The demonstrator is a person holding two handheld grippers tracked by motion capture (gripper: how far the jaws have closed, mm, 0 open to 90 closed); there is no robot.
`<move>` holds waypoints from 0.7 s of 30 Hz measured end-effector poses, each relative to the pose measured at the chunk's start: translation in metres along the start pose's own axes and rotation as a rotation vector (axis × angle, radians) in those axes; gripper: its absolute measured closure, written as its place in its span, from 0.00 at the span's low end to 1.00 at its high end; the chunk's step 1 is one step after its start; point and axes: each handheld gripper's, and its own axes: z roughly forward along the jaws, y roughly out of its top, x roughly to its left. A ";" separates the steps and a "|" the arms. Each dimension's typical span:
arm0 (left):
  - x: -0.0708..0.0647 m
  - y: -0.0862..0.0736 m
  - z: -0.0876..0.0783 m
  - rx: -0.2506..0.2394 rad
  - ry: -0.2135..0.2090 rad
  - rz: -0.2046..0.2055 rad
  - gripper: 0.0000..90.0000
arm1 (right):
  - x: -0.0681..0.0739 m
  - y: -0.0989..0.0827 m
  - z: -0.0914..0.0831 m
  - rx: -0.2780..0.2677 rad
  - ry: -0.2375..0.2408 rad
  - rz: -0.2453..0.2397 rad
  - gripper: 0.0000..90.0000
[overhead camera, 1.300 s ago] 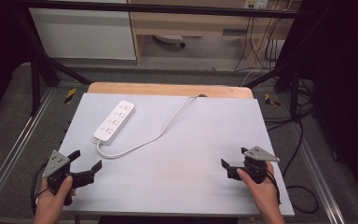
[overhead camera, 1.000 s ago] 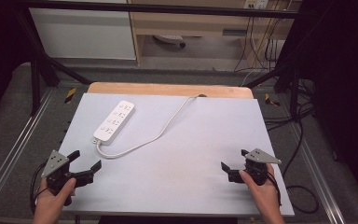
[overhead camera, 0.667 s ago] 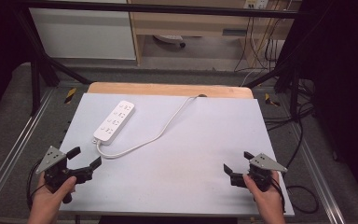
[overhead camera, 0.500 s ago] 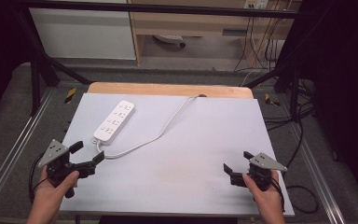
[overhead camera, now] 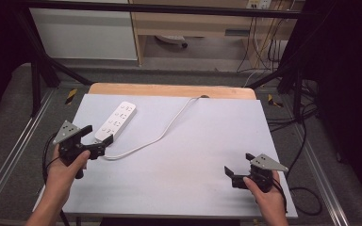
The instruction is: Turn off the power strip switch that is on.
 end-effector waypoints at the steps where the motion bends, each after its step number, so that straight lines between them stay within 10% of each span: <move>1: 0.001 0.002 0.003 0.002 0.005 0.005 0.09 | 0.000 0.000 0.000 0.003 0.000 -0.001 0.04; 21: 0.018 0.017 0.050 0.069 0.051 0.021 0.09 | -0.002 0.000 0.001 0.025 -0.016 0.009 0.04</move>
